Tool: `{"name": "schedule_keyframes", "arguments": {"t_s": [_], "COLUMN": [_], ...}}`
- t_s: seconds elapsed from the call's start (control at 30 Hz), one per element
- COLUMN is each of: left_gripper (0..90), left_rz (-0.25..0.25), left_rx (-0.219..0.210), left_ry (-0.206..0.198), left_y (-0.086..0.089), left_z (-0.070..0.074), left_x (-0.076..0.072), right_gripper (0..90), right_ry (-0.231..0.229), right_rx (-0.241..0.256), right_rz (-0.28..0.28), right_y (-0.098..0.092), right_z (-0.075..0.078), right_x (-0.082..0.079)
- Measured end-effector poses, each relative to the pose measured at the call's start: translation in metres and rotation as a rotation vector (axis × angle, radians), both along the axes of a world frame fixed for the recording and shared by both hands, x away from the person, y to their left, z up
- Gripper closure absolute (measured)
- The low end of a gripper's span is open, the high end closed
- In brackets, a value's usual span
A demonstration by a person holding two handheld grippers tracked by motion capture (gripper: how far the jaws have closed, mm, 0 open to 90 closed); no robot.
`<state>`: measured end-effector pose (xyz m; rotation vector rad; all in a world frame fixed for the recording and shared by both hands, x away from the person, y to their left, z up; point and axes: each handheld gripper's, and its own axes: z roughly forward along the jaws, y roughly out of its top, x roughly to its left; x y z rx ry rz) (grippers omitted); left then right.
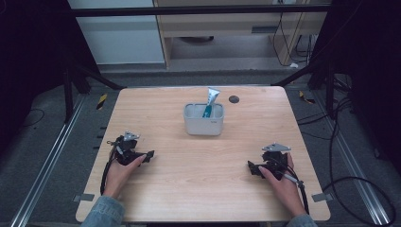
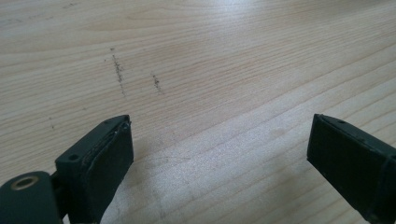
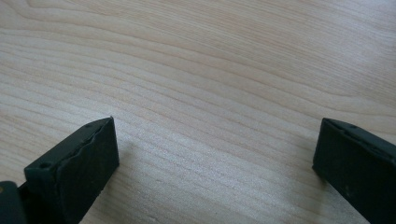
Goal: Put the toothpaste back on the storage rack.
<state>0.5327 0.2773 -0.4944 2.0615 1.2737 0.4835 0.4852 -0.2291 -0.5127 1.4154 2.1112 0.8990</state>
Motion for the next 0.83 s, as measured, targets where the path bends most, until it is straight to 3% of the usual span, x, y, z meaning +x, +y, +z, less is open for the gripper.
{"name": "schedule_keyframes", "arguments": {"t_s": [0.17,0.5,0.83], "left_gripper": [6.3,4.4,0.2], "left_rz": [0.012,0.011,0.025], "left_rx": [0.019,0.027,0.037], "left_ry": [0.019,-0.052,-0.043], "left_y": [0.003,0.007,0.007], "left_z": [-0.005,-0.013,-0.013], "left_x": [0.003,0.002,0.003], "right_gripper": [0.4,0.4,0.5], "right_ry": [0.0,0.0,0.001], "right_rx": [0.0,0.0,0.0], "right_rz": [0.0,0.0,-0.001], "right_y": [0.0,0.0,0.0], "right_z": [0.0,0.0,0.0], "right_x": [0.0,0.0,0.0]}}
